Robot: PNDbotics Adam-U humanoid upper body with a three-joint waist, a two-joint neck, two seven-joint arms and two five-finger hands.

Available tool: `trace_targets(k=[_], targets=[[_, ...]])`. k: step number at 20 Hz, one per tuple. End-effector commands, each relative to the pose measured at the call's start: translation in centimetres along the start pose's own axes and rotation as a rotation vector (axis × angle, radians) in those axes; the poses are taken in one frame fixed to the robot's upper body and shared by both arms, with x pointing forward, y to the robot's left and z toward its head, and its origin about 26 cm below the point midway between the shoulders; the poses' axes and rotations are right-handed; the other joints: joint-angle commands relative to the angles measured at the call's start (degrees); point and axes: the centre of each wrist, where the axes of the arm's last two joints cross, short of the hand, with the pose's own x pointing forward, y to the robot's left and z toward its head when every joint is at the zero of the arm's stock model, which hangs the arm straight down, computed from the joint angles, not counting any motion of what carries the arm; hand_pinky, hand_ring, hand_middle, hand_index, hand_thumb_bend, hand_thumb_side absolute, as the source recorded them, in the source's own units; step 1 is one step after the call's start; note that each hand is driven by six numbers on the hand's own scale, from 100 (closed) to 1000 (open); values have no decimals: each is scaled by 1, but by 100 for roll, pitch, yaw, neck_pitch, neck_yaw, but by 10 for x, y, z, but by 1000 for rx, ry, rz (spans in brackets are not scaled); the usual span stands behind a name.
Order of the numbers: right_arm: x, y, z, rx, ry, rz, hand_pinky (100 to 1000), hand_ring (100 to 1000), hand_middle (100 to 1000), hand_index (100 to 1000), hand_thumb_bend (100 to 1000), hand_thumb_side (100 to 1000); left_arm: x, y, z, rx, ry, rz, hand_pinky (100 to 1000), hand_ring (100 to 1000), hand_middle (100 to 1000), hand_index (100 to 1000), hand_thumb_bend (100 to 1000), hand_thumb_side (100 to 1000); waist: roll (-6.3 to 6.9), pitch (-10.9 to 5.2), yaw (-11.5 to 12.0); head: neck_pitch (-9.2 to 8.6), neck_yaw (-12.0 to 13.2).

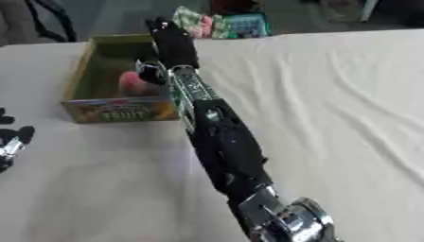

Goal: Pick up objects on the table and place them in the box.

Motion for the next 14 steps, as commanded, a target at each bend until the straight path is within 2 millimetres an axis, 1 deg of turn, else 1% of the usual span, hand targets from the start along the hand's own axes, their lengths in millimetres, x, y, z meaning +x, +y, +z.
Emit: trace_targets(k=[1, 3, 7, 11, 14], targets=[[-15, -32, -14, -84, -4, -19, 764, 860, 781, 905, 100, 359, 7, 6, -2, 10, -25, -15, 573, 537, 596, 735, 551, 100, 20, -128, -33, -26, 59], [-36, -44, -16, -100, 14, -26, 762, 855, 765, 900, 100, 351, 7, 8, -1, 18, -23, -19, 573, 537, 596, 735, 552, 100, 12, -143, -86, -23, 111], [-88, -69, -13, -151, 76, -57, 755, 855, 748, 896, 100, 348, 6, 11, 0, 32, -19, -24, 573, 537, 596, 735, 552, 100, -5, -165, -199, -8, 217], [-140, -90, 1, -198, 129, -130, 752, 857, 740, 897, 100, 361, 5, 13, 2, 45, -16, -28, 573, 537, 596, 735, 552, 100, -11, -175, -300, 12, 306], [-172, -101, 16, -215, 152, -178, 751, 860, 738, 900, 100, 370, 4, 15, 2, 53, -14, -31, 572, 536, 595, 735, 553, 100, -9, -177, -346, 19, 354]])
